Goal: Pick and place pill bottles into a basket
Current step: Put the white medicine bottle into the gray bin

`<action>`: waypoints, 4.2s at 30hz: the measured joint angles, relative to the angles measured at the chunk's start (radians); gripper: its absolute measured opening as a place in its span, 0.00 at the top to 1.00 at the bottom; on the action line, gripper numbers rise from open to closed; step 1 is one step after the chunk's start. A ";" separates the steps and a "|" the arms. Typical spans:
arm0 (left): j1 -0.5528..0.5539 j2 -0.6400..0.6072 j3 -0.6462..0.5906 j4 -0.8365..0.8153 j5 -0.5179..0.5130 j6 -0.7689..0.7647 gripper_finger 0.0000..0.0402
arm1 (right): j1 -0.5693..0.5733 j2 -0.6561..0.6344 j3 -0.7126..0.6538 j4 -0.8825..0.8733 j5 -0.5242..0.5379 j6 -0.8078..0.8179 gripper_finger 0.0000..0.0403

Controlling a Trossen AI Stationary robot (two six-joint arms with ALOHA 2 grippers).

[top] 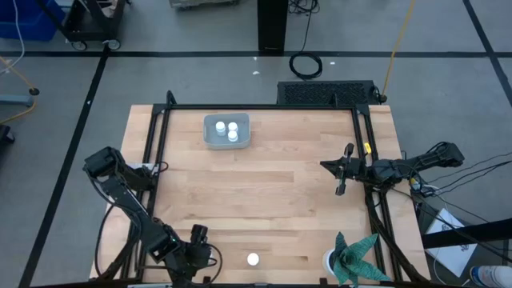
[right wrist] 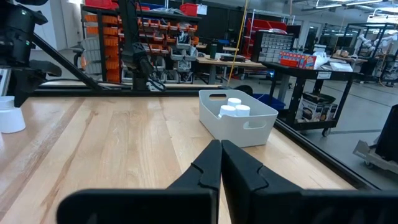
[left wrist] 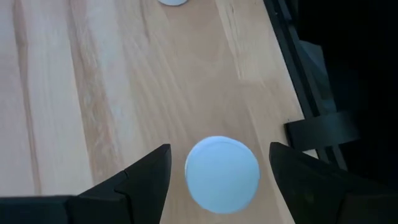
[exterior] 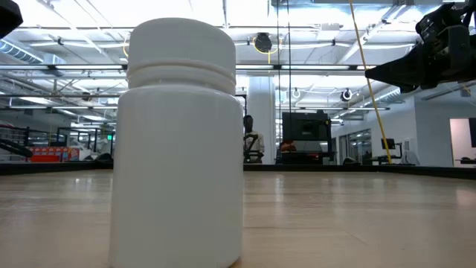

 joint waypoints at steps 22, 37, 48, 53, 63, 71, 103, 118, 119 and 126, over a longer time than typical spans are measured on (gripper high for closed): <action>0.029 -0.001 -0.048 0.069 0.048 0.035 0.56 | 0.000 0.000 0.000 0.000 0.000 0.000 0.99; 0.029 -0.008 -0.048 0.041 -0.028 0.139 0.59 | 0.000 0.000 0.000 0.000 0.000 0.000 0.99; 0.051 -0.198 -0.049 -0.076 -0.217 0.236 0.59 | 0.000 0.000 0.000 0.000 0.000 0.000 0.99; 0.078 -0.338 -0.049 -0.146 -0.267 0.301 0.59 | 0.000 0.000 0.000 0.000 0.000 0.000 0.99; 0.227 -0.606 -0.049 -0.318 -0.336 0.399 0.59 | 0.000 0.000 0.000 0.000 0.000 0.000 0.99; 0.448 -0.743 -0.049 -0.397 -0.420 0.506 0.58 | 0.000 0.000 0.000 0.000 0.000 -0.001 0.99; 1.503 -0.487 -0.048 -0.077 0.356 0.888 0.58 | 0.000 0.000 0.000 0.000 0.000 -0.001 0.99; 1.561 -0.285 -0.048 -0.033 0.434 0.879 0.60 | 0.000 0.000 0.000 0.000 0.000 -0.001 0.99; 1.565 -0.276 -0.048 -0.037 0.436 0.878 0.60 | 0.000 0.000 0.000 0.000 0.000 -0.001 0.99; 1.575 -0.263 -0.048 -0.041 0.457 0.872 0.60 | 0.000 0.000 0.000 0.000 0.000 -0.001 0.99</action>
